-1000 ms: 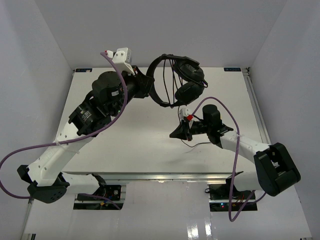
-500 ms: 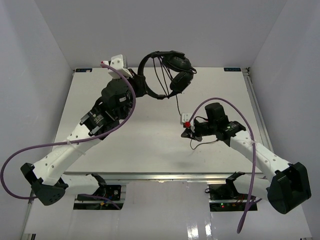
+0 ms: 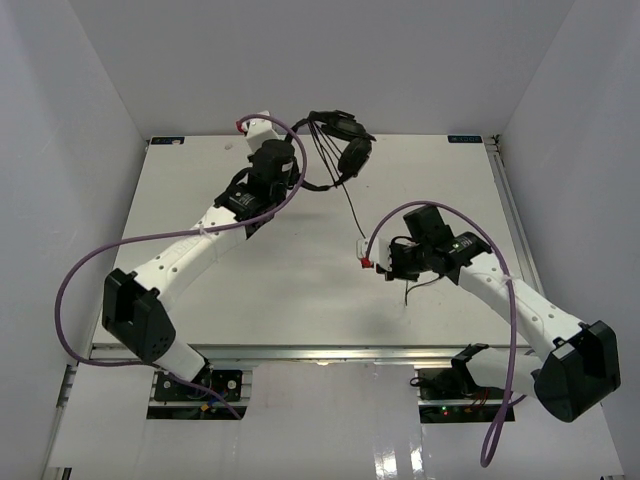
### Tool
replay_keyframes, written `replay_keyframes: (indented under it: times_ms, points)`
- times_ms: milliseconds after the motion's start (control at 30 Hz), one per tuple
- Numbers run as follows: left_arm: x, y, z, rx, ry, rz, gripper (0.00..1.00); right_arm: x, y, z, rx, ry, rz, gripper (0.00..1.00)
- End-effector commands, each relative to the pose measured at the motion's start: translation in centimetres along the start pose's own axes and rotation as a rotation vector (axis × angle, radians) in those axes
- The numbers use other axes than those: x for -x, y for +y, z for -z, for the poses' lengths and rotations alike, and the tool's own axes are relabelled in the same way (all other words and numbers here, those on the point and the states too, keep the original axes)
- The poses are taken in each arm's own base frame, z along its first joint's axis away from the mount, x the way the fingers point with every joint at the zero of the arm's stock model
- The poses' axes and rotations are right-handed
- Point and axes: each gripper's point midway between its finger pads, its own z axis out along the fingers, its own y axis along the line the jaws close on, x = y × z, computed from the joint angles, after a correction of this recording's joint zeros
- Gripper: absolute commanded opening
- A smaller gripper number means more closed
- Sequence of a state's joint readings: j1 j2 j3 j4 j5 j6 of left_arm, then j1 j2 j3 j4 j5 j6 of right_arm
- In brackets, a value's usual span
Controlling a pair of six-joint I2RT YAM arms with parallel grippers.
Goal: Wrap the headphones
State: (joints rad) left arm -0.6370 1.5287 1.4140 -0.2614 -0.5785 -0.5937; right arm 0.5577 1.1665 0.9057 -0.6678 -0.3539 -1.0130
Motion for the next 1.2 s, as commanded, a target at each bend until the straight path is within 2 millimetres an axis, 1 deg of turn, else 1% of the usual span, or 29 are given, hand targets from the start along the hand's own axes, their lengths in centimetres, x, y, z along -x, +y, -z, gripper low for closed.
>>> replay_keyframes:
  times_ms: [0, 67, 167, 200, 233, 367, 400, 433, 467, 533, 600, 667, 800, 867, 900, 933, 1067, 1100, 1167]
  points:
    - [2.5, -2.5, -0.9, -0.056, -0.061, 0.083, 0.0, -0.6, -1.6, 2.3, -0.048, 0.138, 0.141, 0.08]
    - [1.4, -3.0, -1.9, -0.062, -0.034, 0.057, 0.0, -0.3, -2.6, 3.5, -0.106, 0.196, 0.238, 0.08]
    - [-1.4, -2.7, -3.0, -0.063, 0.031, -0.003, 0.0, 1.4, -4.6, 5.5, -0.21, 0.217, 0.311, 0.08]
    - [-2.6, -2.7, -3.4, -0.071, 0.061, -0.032, 0.0, 2.0, -5.7, 6.7, -0.265, 0.229, 0.326, 0.08]
    - [-3.7, -2.8, -3.5, -0.094, 0.094, -0.081, 0.0, 2.5, -6.7, 7.4, -0.313, 0.239, 0.338, 0.08]
    - [-8.4, -2.8, -3.6, -0.182, 0.224, -0.216, 0.0, 4.9, -9.6, 10.0, -0.467, 0.25, 0.395, 0.08]
    - [-9.2, -3.0, -3.2, -0.203, 0.244, -0.238, 0.0, 5.3, -10.2, 10.6, -0.502, 0.258, 0.401, 0.08]
    - [-10.6, -3.1, -2.7, -0.234, 0.265, -0.274, 0.0, 6.1, -10.8, 11.1, -0.539, 0.245, 0.407, 0.08]
    - [-11.6, -3.3, -2.3, -0.265, 0.278, -0.298, 0.0, 6.6, -11.3, 11.5, -0.566, 0.235, 0.404, 0.08]
    - [-13.0, -3.7, -1.1, -0.328, 0.297, -0.336, 0.0, 7.5, -11.8, 12.2, -0.605, 0.207, 0.395, 0.08]
    - [-14.2, -4.2, 0.3, -0.4, 0.32, -0.368, 0.0, 7.8, -12.0, 12.5, -0.636, 0.195, 0.395, 0.08]
    - [-16.0, -4.8, 1.6, -0.47, 0.357, -0.415, 0.0, 7.9, -12.2, 12.6, -0.658, 0.182, 0.392, 0.08]
    - [-18.5, -5.6, 3.9, -0.564, 0.401, -0.49, 0.0, 7.6, -11.8, 12.4, -0.659, 0.177, 0.382, 0.08]
    - [-19.2, -5.9, 5.1, -0.609, 0.413, -0.504, 0.0, 7.3, -11.5, 12.1, -0.655, 0.174, 0.379, 0.08]
    - [-19.2, -6.1, 5.5, -0.629, 0.408, -0.503, 0.0, 7.2, -11.4, 12.1, -0.656, 0.171, 0.376, 0.08]
    - [-19.6, -6.5, 6.4, -0.665, 0.42, -0.506, 0.0, 7.1, -11.3, 12.0, -0.655, 0.164, 0.368, 0.08]
    - [-20.2, -7.2, 8.5, -0.742, 0.432, -0.527, 0.0, 7.1, -11.5, 11.8, -0.656, 0.137, 0.337, 0.08]
    - [-20.1, -7.3, 8.9, -0.752, 0.43, -0.529, 0.0, 7.0, -11.5, 11.8, -0.654, 0.132, 0.328, 0.08]
    - [-20.6, -7.1, 9.7, -0.768, 0.443, -0.532, 0.0, 6.9, -11.6, 11.8, -0.655, 0.121, 0.309, 0.08]
